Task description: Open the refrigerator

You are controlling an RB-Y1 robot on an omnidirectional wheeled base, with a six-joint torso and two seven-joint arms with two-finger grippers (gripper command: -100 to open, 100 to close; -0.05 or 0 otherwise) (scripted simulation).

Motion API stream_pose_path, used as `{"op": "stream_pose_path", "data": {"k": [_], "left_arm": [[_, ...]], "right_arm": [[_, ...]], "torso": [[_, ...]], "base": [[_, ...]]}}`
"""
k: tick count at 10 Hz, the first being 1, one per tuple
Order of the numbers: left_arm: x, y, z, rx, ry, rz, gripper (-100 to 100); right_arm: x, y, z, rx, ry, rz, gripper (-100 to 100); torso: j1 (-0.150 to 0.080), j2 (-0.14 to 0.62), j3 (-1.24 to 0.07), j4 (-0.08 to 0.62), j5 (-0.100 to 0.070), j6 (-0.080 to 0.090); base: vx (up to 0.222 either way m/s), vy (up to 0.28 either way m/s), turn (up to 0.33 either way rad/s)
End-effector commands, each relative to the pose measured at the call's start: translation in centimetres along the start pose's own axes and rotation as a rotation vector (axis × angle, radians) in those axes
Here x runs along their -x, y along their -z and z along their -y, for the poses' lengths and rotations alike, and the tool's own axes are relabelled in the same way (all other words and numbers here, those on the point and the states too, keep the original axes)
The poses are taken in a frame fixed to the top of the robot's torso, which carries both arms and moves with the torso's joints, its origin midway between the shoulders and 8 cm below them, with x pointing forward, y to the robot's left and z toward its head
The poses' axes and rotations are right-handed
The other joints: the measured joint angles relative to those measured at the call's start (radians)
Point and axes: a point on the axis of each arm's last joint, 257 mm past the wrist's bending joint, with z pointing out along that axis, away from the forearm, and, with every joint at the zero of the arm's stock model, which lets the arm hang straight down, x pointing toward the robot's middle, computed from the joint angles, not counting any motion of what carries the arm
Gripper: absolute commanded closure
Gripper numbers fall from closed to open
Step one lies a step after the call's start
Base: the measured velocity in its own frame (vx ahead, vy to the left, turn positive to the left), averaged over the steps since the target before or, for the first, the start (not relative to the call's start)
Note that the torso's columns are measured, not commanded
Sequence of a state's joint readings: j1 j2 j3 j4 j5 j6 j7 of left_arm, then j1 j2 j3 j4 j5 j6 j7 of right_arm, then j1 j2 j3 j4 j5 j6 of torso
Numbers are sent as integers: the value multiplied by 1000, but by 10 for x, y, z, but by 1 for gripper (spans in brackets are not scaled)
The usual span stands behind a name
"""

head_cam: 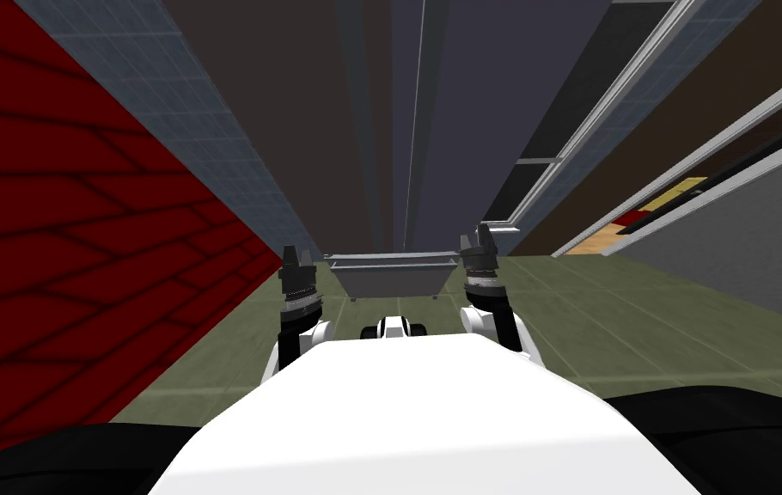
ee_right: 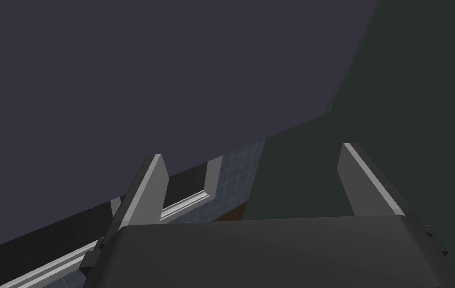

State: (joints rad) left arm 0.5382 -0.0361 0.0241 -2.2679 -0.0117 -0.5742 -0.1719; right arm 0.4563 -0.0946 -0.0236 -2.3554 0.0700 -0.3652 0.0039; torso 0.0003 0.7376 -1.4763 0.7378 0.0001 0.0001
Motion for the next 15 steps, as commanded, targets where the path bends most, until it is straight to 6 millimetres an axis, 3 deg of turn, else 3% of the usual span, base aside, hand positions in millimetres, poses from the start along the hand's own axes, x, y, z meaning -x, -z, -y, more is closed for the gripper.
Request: {"op": "stream_pose_path", "data": {"k": [1, 15], "left_arm": [[0, 0, 0, 0, 0, 0, 0], [0, 0, 0, 0, 0, 0, 0]], "right_arm": [[-9, 3, 8, -14, 101, -46, -100], [-47, 16, 69, -61, 671, -282, -100]], "torso": [[0, 1, 1, 0, 0, 0], [0, 0, 0, 0, 0, 0]], "base": [[27, 68, -34], [26, 74, -74]]}}
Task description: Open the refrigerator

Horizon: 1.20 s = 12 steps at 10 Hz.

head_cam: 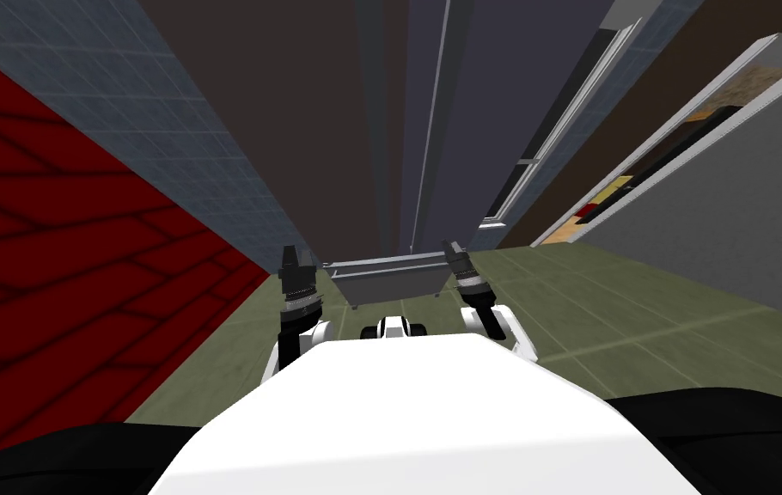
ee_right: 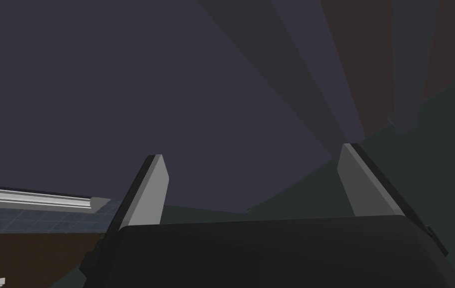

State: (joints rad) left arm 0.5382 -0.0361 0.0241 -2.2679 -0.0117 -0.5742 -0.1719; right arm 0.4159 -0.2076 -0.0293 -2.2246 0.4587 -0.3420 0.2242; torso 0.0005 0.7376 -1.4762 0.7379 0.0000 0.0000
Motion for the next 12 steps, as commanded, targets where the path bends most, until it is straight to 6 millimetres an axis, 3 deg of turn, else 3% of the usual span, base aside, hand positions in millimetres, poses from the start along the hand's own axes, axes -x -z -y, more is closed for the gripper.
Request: {"op": "stream_pose_path", "data": {"k": [1, 10, 12], "left_arm": [[0, 0, 0, 0, 0, 0, 0], [0, 0, 0, 0, 0, 0, 0], [0, 0, 0, 0, 0, 0, 0]], "right_arm": [[-13, 1, 7, -5, 112, -43, -100], [-52, 3, 29, -3, 416, -165, -100], [-69, 5, 41, 2, 537, -216, -100]], "torso": [[0, 1, 0, 0, 0, 0], [-1, 0, 0, 0, 0, 0], [0, 0, 0, 0, 0, 0]], "base": [[22, 73, -94], [22, 78, -58], [22, 97, -94]]}}
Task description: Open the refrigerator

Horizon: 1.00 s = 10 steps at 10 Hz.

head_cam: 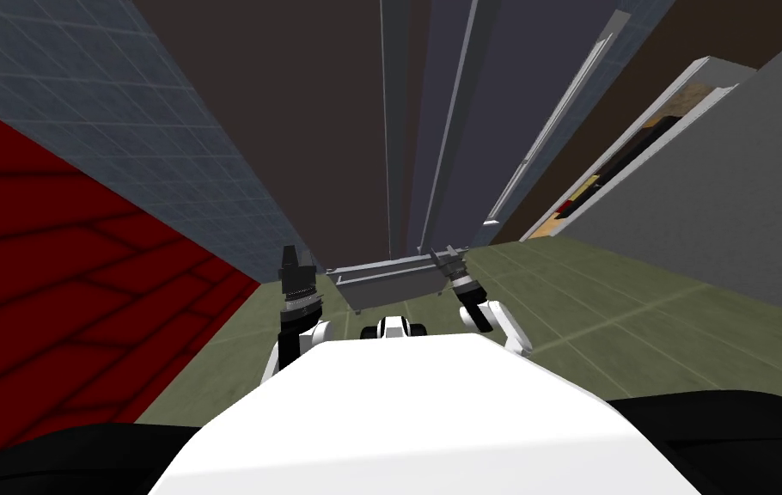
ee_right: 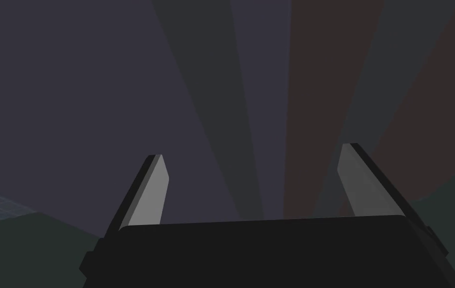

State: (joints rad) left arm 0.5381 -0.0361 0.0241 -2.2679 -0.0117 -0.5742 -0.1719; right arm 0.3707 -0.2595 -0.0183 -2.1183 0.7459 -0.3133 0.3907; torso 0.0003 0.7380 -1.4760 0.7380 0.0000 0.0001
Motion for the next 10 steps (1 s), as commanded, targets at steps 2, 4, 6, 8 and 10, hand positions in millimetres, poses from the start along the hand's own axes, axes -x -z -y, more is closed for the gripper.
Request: {"op": "stream_pose_path", "data": {"k": [2, 4, 6, 8, 10], "left_arm": [[0, 0, 0, 0, 0, 0, 0], [0, 0, 0, 0, 0, 0, 0], [0, 0, 0, 0, 0, 0, 0], [0, 0, 0, 0, 0, 0, 0], [0, 0, 0, 0, 0, 0, 0]], "right_arm": [[-29, -1, 4, 12, 170, -69, -100], [-41, -1, 5, 21, 242, -97, -100], [-52, -1, 6, 31, 310, -123, -100], [-71, -2, 8, 51, 421, -167, -100], [-82, -1, 9, 65, 489, -192, -100]], "torso": [[0, -1, 0, 0, 0, 0], [-1, 0, 0, 0, 0, 0], [2, 0, 0, 0, 0, 0], [-1, 0, 0, 0, 0, 0], [-1, 0, 0, 0, 0, 0]], "base": [[34, 92, -45], [19, 82, -48], [23, 114, -57], [25, 96, -63], [22, 79, -29]]}}
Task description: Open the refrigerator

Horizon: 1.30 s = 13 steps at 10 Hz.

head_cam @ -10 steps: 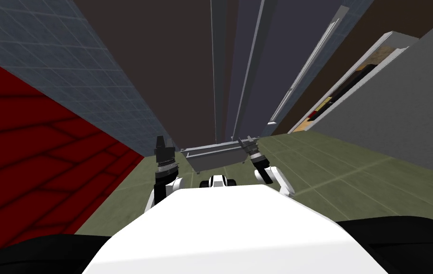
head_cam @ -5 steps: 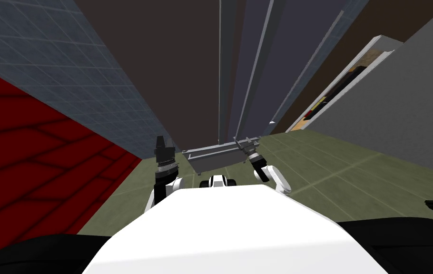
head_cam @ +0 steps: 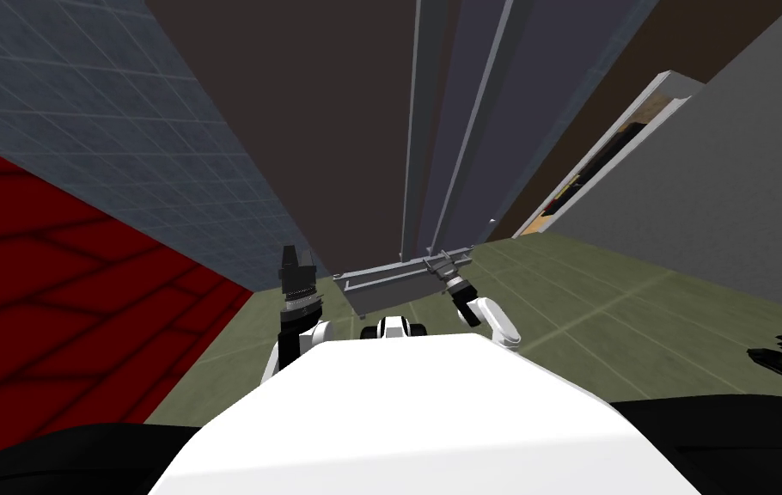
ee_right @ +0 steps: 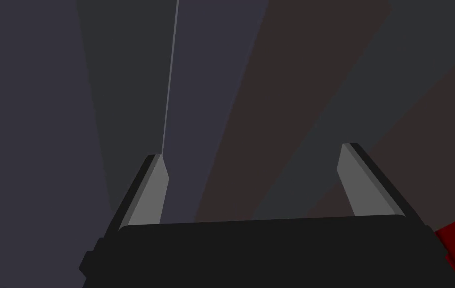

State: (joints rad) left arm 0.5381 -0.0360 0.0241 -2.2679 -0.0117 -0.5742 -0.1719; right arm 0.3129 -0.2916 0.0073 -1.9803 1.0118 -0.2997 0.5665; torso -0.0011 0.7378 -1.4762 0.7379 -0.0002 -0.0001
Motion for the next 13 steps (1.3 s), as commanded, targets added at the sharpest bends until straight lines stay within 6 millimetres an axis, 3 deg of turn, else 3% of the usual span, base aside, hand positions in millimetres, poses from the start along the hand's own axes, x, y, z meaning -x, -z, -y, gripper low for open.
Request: {"op": "stream_pose_path", "data": {"k": [1, 8, 11, 13], "left_arm": [[0, 0, 0, 0, 0, 0, 0], [0, 0, 0, 0, 0, 0, 0], [0, 0, 0, 0, 0, 0, 0], [0, 0, 0, 0, 0, 0, 0]], "right_arm": [[-20, -3, -6, 28, 123, -43, -100], [-70, -10, -24, 114, 420, -139, -100], [-85, -11, -30, 144, 503, -162, -100], [-81, -12, -18, 135, 489, -161, -100]], "torso": [[0, 0, 0, 0, 0, 0], [1, -1, 0, 0, 0, 0], [0, 1, 1, 0, 0, 0], [-1, 1, 0, 0, 0, 0]], "base": [[28, 107, -64], [30, 110, -41], [10, 74, -19], [40, 51, 15]]}}
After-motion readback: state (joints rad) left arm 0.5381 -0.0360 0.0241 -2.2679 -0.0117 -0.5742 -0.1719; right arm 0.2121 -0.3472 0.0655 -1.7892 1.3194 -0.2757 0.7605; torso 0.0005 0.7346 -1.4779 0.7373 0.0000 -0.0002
